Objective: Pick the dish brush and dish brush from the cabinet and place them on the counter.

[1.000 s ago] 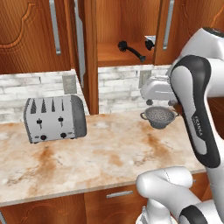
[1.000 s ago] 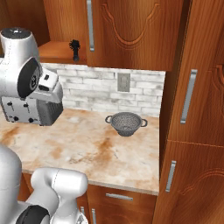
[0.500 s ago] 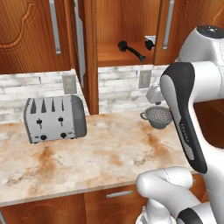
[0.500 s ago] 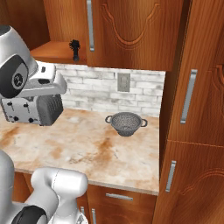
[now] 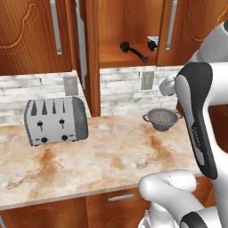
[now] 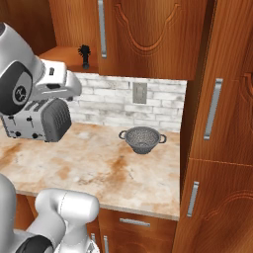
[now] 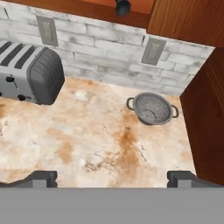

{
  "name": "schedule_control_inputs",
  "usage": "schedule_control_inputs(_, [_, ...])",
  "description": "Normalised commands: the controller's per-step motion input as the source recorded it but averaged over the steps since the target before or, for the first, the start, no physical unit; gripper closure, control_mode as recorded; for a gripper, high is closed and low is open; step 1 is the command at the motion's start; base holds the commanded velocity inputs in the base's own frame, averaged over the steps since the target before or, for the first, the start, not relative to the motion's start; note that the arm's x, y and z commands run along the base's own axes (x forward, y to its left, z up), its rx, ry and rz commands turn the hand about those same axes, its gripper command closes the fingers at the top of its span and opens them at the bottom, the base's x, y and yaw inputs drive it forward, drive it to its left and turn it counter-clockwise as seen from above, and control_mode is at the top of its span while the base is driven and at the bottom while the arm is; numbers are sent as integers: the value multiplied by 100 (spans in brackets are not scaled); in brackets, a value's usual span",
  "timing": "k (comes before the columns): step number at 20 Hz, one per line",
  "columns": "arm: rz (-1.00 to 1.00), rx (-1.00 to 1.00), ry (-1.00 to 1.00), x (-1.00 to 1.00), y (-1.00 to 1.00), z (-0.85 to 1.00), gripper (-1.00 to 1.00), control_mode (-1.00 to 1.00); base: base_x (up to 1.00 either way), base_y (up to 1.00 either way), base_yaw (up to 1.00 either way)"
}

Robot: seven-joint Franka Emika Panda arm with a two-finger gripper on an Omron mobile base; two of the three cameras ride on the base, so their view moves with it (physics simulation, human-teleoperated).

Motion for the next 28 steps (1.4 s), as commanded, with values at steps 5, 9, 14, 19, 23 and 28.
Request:
schedule_control_inputs(5, [-1, 7, -22, 6, -24, 37, -100, -100, 0, 0, 0])
schedule_control_inputs(9, [-4, 9, -14, 21, -22, 25, -100, -100, 0, 0, 0])
schedule_control_inputs(14, [-6, 5, -8, 26, -17, 28, -100, -100, 0, 0, 0])
schedule_control_inputs(19, [-8, 0, 0, 37, -14, 18, -100, -100, 0, 0, 0])
schedule_control_inputs(23, [-7, 1, 6, 55, -3, 1, -100, -100, 0, 0, 0])
schedule_control_inputs(28, [-3, 1, 6, 65, 0, 1, -100, -100, 0, 0, 0])
